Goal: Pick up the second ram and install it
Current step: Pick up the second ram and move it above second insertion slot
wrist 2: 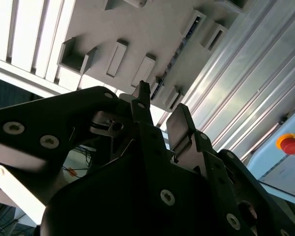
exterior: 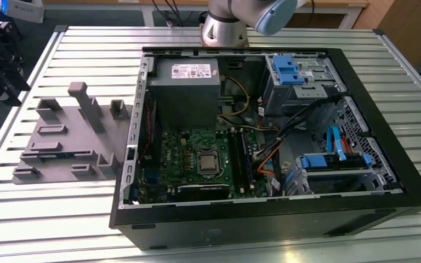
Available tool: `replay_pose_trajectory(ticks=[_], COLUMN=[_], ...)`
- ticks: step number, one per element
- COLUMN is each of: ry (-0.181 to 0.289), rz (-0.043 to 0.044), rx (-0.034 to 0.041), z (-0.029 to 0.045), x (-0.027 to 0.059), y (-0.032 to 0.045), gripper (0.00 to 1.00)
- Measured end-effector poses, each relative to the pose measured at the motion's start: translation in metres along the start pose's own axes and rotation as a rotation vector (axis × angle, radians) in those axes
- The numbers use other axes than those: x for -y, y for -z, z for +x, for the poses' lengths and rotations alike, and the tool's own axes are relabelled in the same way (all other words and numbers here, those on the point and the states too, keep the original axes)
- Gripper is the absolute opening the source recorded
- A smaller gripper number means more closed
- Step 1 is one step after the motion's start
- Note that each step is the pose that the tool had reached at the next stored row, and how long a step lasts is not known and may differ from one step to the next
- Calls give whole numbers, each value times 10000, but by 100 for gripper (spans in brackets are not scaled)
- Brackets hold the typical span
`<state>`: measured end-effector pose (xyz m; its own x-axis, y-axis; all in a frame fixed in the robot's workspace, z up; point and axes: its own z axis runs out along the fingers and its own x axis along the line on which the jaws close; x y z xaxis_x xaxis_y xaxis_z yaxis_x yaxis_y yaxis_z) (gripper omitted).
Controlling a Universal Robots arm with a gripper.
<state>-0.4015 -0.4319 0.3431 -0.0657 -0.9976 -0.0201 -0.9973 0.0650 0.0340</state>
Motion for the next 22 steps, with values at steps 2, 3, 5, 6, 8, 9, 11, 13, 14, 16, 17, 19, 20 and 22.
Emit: replay_pose_trajectory(ticks=[2, 3, 5, 6, 8, 9, 11, 13, 14, 16, 17, 19, 20, 22], ry=[0, 0, 0, 0, 0, 0, 0, -1, 0, 0, 0, 0, 0, 0], rz=[-1, -1, 0, 0, -1, 0, 0, 0, 0, 0, -1, 0, 1, 1], rx=[0, -1, 0, 0, -2, -1, -1, -2, -2, -1, -2, -1, -1, -1], z=[0, 0, 1, 1, 1, 1, 2, 4, 5, 9, 11, 15, 16, 19], x=[1, 1, 1, 2, 2, 2, 3, 4, 4, 5, 6, 7, 7, 8], y=[-14, -21, -37, -46, -62, -72, -90, -110, -120, -139, -148, -167, -176, -192], gripper=[41, 41, 41, 41, 41, 41, 41, 41, 41, 41, 41, 41, 41, 41])
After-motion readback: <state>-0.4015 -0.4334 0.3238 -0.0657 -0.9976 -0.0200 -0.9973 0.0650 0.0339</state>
